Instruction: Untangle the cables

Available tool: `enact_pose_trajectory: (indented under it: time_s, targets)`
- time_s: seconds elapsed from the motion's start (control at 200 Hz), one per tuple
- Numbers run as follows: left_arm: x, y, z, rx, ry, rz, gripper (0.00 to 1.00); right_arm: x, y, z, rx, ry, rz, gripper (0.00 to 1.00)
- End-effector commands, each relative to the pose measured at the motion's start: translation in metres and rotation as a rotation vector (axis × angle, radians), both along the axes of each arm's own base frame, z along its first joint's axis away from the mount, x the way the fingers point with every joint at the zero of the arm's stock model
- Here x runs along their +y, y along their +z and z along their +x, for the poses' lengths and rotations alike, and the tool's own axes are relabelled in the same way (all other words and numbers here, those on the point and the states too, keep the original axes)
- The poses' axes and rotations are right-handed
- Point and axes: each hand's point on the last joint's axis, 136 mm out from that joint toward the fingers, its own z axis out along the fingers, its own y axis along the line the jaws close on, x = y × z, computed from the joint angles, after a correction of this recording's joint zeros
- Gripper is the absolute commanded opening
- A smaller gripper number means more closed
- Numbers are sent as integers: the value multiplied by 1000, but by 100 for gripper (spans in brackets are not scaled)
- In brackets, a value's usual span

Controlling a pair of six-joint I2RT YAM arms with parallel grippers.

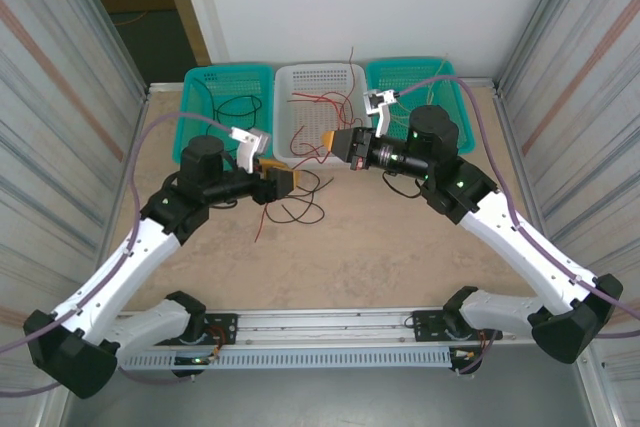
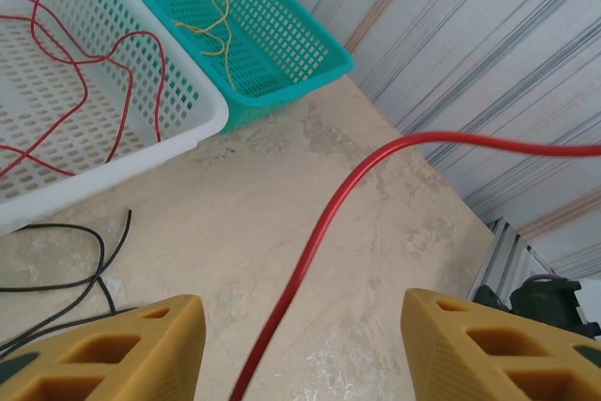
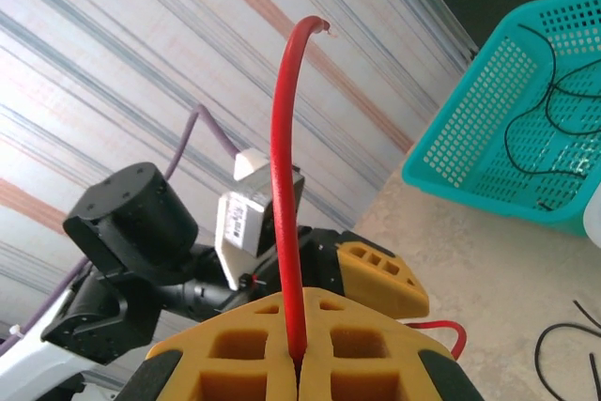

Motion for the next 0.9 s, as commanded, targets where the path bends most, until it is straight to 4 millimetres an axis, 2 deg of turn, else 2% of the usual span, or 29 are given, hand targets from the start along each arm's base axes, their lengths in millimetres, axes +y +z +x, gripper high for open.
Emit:
enact_pose_trajectory:
  time_s: [0.0, 0.145, 0.266, 0.386, 0.656, 0.792, 0.897]
  targets:
    - [-2, -7, 3, 11, -1, 1, 49, -6, 23, -5, -31, 10, 62, 0]
    - [-6, -5, 1, 5, -11, -19, 31, -14, 23, 3, -18, -21, 78, 0]
    - [-8, -5, -1, 7, -17, -32, 11, -21, 25, 11, -12, -47, 96, 0]
    - [-12, 2, -6, -12, -41, -59, 0, -28, 20, 23, 12, -96, 88, 0]
    - [-43, 23, -52, -113, -295, -104, 0, -54, -36, 67, 152, -335, -40, 0]
    - [-46, 33, -58, -134, -333, -138, 0, -70, -68, 85, 214, -431, -109, 0]
    - [-48, 42, -61, -149, -357, -159, 0, -72, -80, 92, 245, -438, -118, 0]
